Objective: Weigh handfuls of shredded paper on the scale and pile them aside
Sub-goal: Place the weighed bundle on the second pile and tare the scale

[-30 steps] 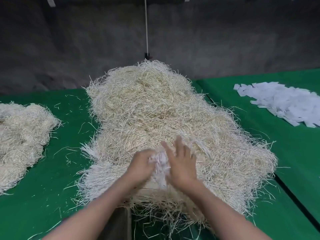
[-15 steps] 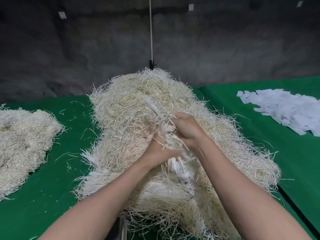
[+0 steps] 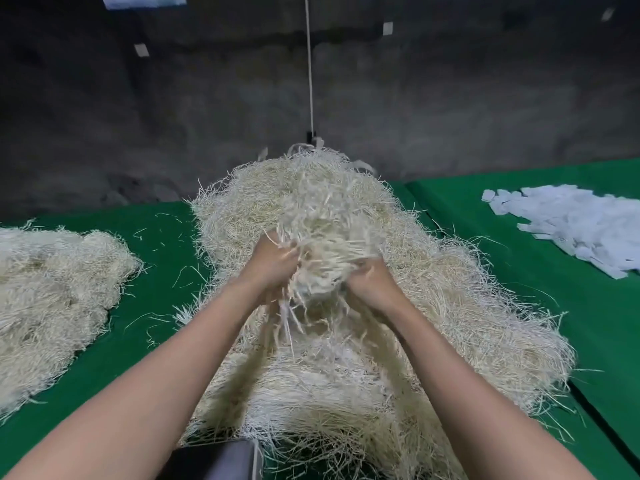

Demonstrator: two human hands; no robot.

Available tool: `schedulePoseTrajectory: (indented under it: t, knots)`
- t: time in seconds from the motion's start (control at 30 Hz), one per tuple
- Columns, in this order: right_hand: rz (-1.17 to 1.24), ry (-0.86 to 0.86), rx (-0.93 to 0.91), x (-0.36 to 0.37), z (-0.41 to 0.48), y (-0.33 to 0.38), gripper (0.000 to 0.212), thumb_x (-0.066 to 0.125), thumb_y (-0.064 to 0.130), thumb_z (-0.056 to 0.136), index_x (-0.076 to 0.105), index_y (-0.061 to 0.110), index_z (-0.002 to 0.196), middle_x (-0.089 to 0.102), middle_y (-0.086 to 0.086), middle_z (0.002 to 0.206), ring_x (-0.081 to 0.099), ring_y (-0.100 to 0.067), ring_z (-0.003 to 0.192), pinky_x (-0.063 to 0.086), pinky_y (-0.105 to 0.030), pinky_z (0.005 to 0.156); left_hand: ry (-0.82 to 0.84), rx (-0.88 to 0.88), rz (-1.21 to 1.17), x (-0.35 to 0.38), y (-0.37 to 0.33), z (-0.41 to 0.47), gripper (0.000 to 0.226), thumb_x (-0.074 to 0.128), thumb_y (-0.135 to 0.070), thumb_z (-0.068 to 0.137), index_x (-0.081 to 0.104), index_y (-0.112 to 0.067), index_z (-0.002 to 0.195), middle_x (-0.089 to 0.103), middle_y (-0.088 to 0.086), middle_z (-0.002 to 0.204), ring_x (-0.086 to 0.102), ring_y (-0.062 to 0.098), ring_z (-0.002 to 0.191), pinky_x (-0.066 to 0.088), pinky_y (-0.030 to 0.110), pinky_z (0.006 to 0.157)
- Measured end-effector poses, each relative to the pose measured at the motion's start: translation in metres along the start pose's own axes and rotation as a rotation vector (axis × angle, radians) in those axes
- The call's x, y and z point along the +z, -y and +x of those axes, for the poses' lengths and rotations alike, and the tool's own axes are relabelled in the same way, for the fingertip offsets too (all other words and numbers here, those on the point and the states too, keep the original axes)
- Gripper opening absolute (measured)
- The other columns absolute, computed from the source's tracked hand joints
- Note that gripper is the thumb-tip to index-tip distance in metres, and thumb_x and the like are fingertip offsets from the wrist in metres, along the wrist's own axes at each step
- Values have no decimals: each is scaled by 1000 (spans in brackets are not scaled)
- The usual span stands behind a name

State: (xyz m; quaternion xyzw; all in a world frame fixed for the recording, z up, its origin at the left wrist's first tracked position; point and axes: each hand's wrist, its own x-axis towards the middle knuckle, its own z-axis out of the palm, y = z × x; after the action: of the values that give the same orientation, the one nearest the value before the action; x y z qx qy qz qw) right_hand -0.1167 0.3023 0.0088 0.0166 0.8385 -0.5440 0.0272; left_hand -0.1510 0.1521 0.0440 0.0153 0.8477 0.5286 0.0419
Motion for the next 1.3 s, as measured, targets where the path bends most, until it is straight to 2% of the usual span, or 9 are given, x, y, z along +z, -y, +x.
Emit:
schedulePoseTrajectory:
  t: [0.2,0.37,0.6,0.7,0.77,0.87,0.97,1.13,1.3]
  knots:
    - [149,-147,3,0,12,33,56,42,-15,86,38,3,139,43,-14,140,45,-1,47,35,-11,37,490,-159,-537,-17,18,-17,38,61,-2,79,48,12,111,56,28,110,65,25,99,55,33,83]
    - [541,108,15,4,9,32,26,50,-1,91,57,4,116,57,-9,82,50,-10,57,43,-20,54,292,-214,-498,9,10,-26,32,64,-15,74,61,-1,102,73,11,92,70,18,83,57,29,67]
    - [-70,202,-66,-19,12,-46,108,82,20,65,14,39,147,11,18,150,17,-10,139,31,-30,109,64,-234,-472,-18,24,-11,18,48,-7,92,59,-1,106,63,18,109,65,24,98,53,38,85]
    - [-478,220,40,40,7,-99,81,68,28,82,22,26,147,24,3,153,14,-15,143,-12,-46,116,46,-203,-539,-16,22,-18,9,50,-17,91,52,-15,82,49,9,129,43,27,125,40,38,100]
    - [-603,72,24,66,2,-117,47,54,32,95,44,16,138,47,-5,142,40,-19,133,9,-40,119,13,-236,-580,-16,22,-21,10,50,-19,91,51,-17,81,40,9,141,32,28,135,29,46,110]
    - [-467,-98,-24,80,-5,-118,37,48,24,98,48,21,135,55,2,129,61,-12,95,51,-28,91,-105,-301,-703,-19,32,-16,20,38,-20,98,56,-11,100,50,10,125,56,16,110,46,37,97]
    - [-388,-263,-84,83,-24,-103,35,54,14,91,54,22,125,48,10,125,49,-6,104,39,-19,99,-149,-346,-725,-21,43,-16,46,38,-35,99,41,-9,137,38,18,145,45,31,126,36,42,106]
    - [281,-261,108,24,-27,-32,20,49,6,95,66,15,101,64,6,81,51,-3,55,49,-25,46,157,-200,-226,-28,24,-24,12,52,-15,90,60,-22,84,31,16,149,26,30,138,20,45,111]
    - [540,-45,-88,-8,-28,61,25,51,-6,88,66,14,81,63,-2,67,51,0,44,38,-13,45,372,-209,-56,-32,21,-20,44,65,-17,75,54,-17,117,34,6,149,27,21,139,17,44,114]
